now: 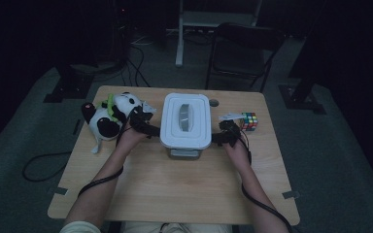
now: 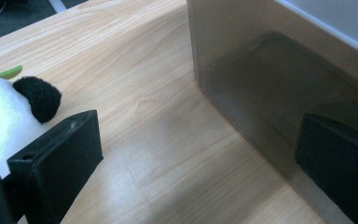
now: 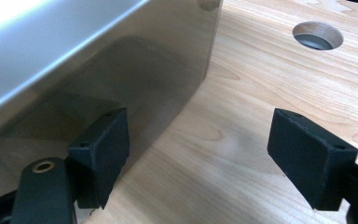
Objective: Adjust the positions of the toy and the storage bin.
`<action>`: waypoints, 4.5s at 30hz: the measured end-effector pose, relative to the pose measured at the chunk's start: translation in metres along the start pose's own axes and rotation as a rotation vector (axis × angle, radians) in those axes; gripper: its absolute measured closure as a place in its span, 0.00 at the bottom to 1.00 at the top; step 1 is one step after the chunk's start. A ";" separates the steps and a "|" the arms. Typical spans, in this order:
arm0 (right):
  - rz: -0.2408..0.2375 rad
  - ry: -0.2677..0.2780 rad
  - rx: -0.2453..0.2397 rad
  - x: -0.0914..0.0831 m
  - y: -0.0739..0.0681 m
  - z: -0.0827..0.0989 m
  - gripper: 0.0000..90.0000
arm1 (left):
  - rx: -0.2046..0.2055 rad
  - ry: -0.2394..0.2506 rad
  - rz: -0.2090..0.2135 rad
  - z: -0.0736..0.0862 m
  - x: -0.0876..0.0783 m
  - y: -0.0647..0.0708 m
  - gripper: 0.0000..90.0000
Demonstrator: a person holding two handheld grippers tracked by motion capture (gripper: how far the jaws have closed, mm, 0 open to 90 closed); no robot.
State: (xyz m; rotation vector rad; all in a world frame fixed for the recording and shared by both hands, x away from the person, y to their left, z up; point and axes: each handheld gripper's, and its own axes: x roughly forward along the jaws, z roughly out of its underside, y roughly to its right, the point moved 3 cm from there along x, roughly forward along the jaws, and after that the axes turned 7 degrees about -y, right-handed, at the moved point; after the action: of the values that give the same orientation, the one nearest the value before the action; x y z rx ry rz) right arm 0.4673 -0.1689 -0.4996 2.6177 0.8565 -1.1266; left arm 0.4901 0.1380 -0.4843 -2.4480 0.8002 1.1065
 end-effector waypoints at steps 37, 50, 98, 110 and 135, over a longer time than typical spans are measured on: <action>-0.103 0.033 -0.081 -0.047 -0.053 0.053 0.23 | 0.135 -0.015 -0.004 0.052 -0.051 0.050 0.02; -0.129 0.047 -0.076 -0.061 -0.065 0.072 0.23 | 0.178 -0.015 0.029 0.070 -0.069 0.068 0.02; 0.213 0.170 0.245 -0.079 0.066 0.063 0.12 | 0.029 0.059 0.130 0.107 -0.063 0.042 0.02; 0.326 0.107 0.285 -0.065 0.101 0.046 0.12 | 0.030 0.060 0.135 0.110 -0.060 0.042 0.02; 0.374 -0.001 0.312 -0.014 0.127 0.032 0.29 | 0.021 0.052 0.141 0.117 -0.056 0.041 0.02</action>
State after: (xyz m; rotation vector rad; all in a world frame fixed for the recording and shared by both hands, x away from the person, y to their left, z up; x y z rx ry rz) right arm 0.5121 -0.2913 -0.5218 2.8519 0.1803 -1.2315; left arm 0.3675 0.1854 -0.5188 -2.4437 1.0087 1.0815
